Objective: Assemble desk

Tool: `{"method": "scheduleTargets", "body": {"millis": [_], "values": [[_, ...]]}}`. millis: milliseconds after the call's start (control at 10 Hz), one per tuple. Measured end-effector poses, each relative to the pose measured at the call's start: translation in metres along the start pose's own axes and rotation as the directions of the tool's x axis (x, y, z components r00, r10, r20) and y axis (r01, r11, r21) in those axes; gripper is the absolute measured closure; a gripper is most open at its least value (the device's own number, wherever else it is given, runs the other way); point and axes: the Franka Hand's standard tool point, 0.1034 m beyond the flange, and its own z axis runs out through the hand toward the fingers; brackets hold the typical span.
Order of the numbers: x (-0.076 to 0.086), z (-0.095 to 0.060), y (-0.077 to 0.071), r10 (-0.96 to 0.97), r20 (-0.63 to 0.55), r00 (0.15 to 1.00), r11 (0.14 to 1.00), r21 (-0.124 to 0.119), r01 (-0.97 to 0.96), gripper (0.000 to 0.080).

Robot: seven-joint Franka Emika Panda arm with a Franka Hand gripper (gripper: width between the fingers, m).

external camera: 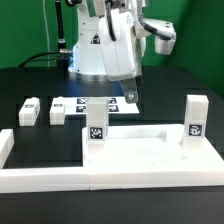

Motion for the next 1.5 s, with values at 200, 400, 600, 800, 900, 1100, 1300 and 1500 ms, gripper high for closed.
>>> {"method": "scheduleTargets", "body": {"millis": [200,400,600,800,900,1100,1300,1500], "values": [[-0.007,0.013,0.022,-0.015,-0.007,1.000,1.000,-0.018,0.015,0.0151],[0.004,0.039,0.056,-0.025,-0.033,0.999,0.998,-0.063,0.023,0.0151],[0.003,0.044,0.059,-0.029,-0.037,0.999,0.997,-0.073,0.026,0.0151],[0.003,0.044,0.059,-0.029,-0.038,0.999,0.997,-0.074,0.026,0.0151],[0.003,0.044,0.059,-0.029,-0.038,0.999,0.997,-0.074,0.026,0.0151],[0.009,0.051,0.072,-0.056,-0.044,0.997,0.995,-0.087,0.052,0.0151],[0.014,0.074,0.107,-0.073,-0.079,0.994,0.992,-0.108,0.064,0.0151],[0.017,0.085,0.116,-0.089,-0.104,0.991,0.993,-0.081,0.081,0.0151]]}}
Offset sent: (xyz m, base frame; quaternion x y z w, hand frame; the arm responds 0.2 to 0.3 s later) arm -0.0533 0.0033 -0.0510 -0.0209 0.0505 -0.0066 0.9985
